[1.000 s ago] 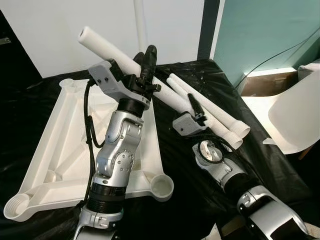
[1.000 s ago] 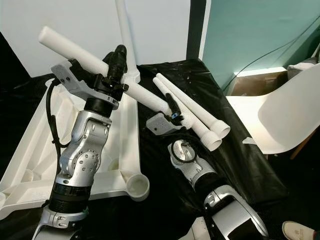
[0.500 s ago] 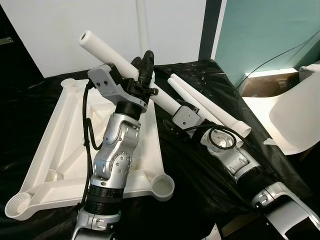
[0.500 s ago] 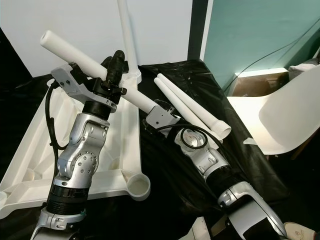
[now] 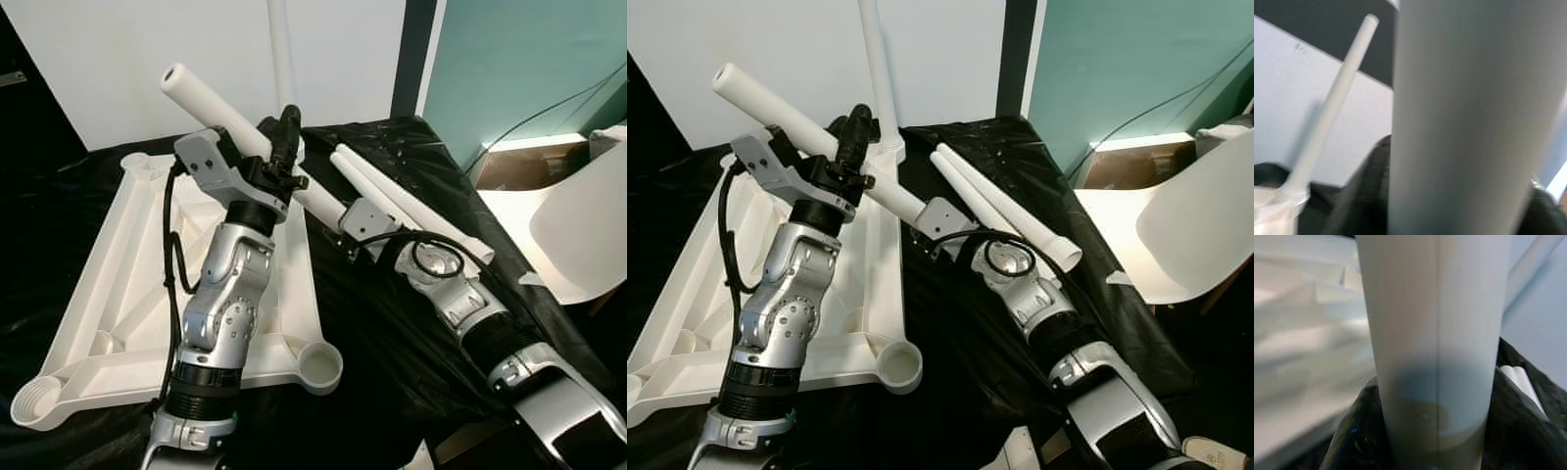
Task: Building children table
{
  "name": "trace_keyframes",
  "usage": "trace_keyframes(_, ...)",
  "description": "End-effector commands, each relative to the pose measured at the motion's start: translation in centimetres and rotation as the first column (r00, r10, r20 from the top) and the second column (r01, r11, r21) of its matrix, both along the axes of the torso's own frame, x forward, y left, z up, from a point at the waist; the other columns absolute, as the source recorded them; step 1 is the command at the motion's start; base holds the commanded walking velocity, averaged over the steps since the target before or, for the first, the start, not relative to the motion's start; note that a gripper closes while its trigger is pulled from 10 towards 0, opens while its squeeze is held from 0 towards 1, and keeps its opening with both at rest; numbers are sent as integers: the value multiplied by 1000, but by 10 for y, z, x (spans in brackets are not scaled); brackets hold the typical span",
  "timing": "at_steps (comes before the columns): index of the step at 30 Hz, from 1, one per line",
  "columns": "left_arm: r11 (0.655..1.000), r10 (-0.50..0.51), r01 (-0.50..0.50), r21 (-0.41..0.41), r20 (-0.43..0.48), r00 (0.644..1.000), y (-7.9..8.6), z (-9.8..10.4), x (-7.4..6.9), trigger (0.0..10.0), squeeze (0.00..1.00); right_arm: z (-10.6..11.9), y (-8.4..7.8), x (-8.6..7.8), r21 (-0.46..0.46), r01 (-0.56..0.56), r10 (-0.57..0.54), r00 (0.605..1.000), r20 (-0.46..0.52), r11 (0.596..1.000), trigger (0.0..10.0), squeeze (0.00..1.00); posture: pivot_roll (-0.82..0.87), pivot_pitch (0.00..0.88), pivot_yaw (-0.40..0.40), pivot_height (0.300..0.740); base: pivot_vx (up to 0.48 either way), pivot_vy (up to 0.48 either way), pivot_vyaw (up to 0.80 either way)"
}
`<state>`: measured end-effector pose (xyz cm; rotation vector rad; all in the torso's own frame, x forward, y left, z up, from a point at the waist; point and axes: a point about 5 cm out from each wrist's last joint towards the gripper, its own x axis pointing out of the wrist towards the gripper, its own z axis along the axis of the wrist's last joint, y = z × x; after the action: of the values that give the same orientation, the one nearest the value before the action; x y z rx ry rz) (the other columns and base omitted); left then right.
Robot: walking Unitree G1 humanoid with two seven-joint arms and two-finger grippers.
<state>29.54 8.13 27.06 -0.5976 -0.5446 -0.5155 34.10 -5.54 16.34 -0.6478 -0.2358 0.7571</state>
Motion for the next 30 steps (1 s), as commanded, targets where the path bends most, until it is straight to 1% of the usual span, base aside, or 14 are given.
trace_keyframes(1, 993, -114, 110, 42, 121, 986, -14, 15, -8, 10000, 1000, -5, 19, -11, -42, -95, 95, 995, -5, 995, 0, 0, 76, 0, 44, 740, 0, 0, 0)
trace_keyframes(7, 997, -72, 72, 2, 66, 995, -11, 19, -1, 10000, 1000, 10, 18, -4, 34, 38, -42, 990, 137, 999, 0, 0, 71, 0, 44, 740, 0, 0, 0)
trace_keyframes(8, 997, -70, 71, -9, 65, 995, -11, 21, 0, 10000, 722, 13, 18, -3, 60, 76, -86, 981, 175, 995, 0, 0, 71, 0, 44, 740, 0, 0, 0)
trace_keyframes(9, 997, -69, 70, -12, 67, 995, -10, 23, 0, 10000, 0, 16, 18, -1, 89, 114, -131, 968, 212, 989, 0, 0, 71, 0, 45, 740, 0, 0, 0)
trace_keyframes(10, 998, -68, 69, -11, 73, 995, -10, 25, 0, 10000, 0, 17, 19, -1, 101, 154, -176, 947, 269, 983, 0, 0, 72, 0, 47, 740, 0, 0, 0)
trace_keyframes(12, 998, -68, 69, -11, 73, 995, -10, 25, 0, 10000, 0, 17, 19, -1, 101, 154, -176, 947, 269, 983, 0, 0, 72, 0, 47, 740, 0, 0, 0)
trace_keyframes(14, 998, -67, 67, -3, 76, 995, -11, 26, -1, 10000, 0, 17, 20, -2, 101, 185, -208, 919, 334, 978, 0, 0, 72, 0, 47, 740, 0, 0, 0)
trace_keyframes(16, 998, -69, 69, 7, 79, 994, -13, 26, -1, 10000, 0, 14, 24, -10, 56, 223, -216, 803, 556, 973, 0, 0, 74, 0, 51, 740, 0, 0, 0)
trace_keyframes(17, 998, -69, 69, 7, 79, 994, -13, 26, -1, 10000, 0, 14, 24, -10, 56, 223, -216, 803, 556, 973, 0, 0, 74, 0, 51, 740, 0, 0, 0)
trace_keyframes(18, 997, -72, 72, 6, 74, 995, -13, 26, -1, 10000, 0, 3, 25, -18, 50, 231, -207, 732, 649, 972, 0, 0, 82, 0, 49, 740, 0, 0, 0)
trace_keyframes(24, 997, -73, 74, -3, 68, 995, -12, 27, -1, 10000, 0, -10, 24, -30, 96, 207, -215, 686, 695, 974, 0, 0, 93, 0, 48, 740, 0, 0, 0)
trace_keyframes(25, 997, -75, 75, -5, 70, 995, -12, 27, -2, 8196, 0, -11, 24, -31, 108, 199, -217, 680, 700, 974, 0, 0, 95, 0, 48, 740, 0, 0, 0)
trace_keyframes(26, 997, -80, 81, -13, 78, 994, -11, 27, -3, 0, 0, -11, 24, -31, 115, 198, -221, 674, 705, 973, 0, 0, 97, 0, 50, 740, 0, 0, 0)
trace_keyframes(30, 996, -90, 92, -14, 100, 991, -10, 26, -6, 0, 0, -12, 26, -29, 117, 202, -224, 675, 703, 973, 0, 0, 98, 0, 51, 740, 0, 0, 0)
